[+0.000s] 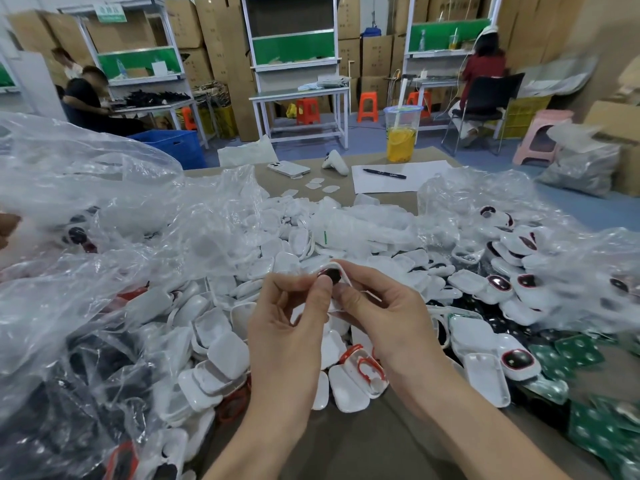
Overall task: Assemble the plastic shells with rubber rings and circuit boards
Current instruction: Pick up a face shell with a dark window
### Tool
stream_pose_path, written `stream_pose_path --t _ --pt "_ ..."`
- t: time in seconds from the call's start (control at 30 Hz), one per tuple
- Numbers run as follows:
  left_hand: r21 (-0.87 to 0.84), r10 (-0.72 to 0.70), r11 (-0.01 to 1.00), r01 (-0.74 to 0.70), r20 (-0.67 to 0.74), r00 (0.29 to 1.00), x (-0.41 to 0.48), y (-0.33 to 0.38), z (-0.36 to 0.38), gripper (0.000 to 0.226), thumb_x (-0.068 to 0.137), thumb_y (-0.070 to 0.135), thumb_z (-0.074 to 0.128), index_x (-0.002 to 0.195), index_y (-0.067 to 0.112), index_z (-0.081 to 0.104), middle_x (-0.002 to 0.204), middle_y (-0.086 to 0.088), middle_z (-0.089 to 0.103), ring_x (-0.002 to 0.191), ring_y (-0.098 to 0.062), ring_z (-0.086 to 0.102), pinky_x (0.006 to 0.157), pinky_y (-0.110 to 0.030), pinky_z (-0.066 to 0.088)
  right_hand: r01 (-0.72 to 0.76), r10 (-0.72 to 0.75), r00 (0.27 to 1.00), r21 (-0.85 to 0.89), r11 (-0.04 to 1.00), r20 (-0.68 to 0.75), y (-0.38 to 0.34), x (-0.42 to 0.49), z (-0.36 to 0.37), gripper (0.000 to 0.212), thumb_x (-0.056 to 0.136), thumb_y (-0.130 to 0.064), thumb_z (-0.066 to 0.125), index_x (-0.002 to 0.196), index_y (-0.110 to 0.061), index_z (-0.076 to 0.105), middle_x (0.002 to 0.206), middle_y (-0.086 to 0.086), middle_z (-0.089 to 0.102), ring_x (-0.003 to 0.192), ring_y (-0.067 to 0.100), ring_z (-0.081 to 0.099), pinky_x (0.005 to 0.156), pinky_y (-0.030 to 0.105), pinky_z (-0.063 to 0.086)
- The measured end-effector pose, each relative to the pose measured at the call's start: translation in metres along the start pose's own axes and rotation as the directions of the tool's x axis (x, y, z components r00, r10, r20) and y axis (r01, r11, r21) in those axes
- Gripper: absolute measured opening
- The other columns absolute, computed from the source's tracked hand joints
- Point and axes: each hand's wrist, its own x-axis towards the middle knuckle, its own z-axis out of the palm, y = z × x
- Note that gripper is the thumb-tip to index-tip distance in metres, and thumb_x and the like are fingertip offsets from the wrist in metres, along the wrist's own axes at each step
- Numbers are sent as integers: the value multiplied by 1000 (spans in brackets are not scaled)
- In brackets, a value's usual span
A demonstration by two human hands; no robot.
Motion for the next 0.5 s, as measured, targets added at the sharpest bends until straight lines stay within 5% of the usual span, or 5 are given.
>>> stream_pose_path --t 0.2,0.33,0.5 --pt "-20 -12 1000 12 -11 1000 2 -1 -2 18 91 20 71 80 29 60 85 3 72 81 -11 69 73 -22 55 1 1 999 -66 998 40 0 0 0 21 89 -16 73 104 -31 78 98 0 78 91 12 73 77 18 55" --pt "-24 -16 1000 16 19 1000 5 0 -5 17 92 20 71 98 35 66 88 5 73 83 -9 71 73 -18 54 17 -10 996 -77 997 93 -3 -1 0 21 87 -17 74 104 -30 77 93 0 77 83 10 73 74 15 53" --pt "113 -18 994 15 29 999 9 -1 -10 7 87 28 76 89 34 73 85 6 76 80 -11 71 68 -18 55 73 -50 994 -246 967 98 -6 2 -6 20 91 -21 72 101 -38 75 89 -5 76 80 7 71 71 16 53"
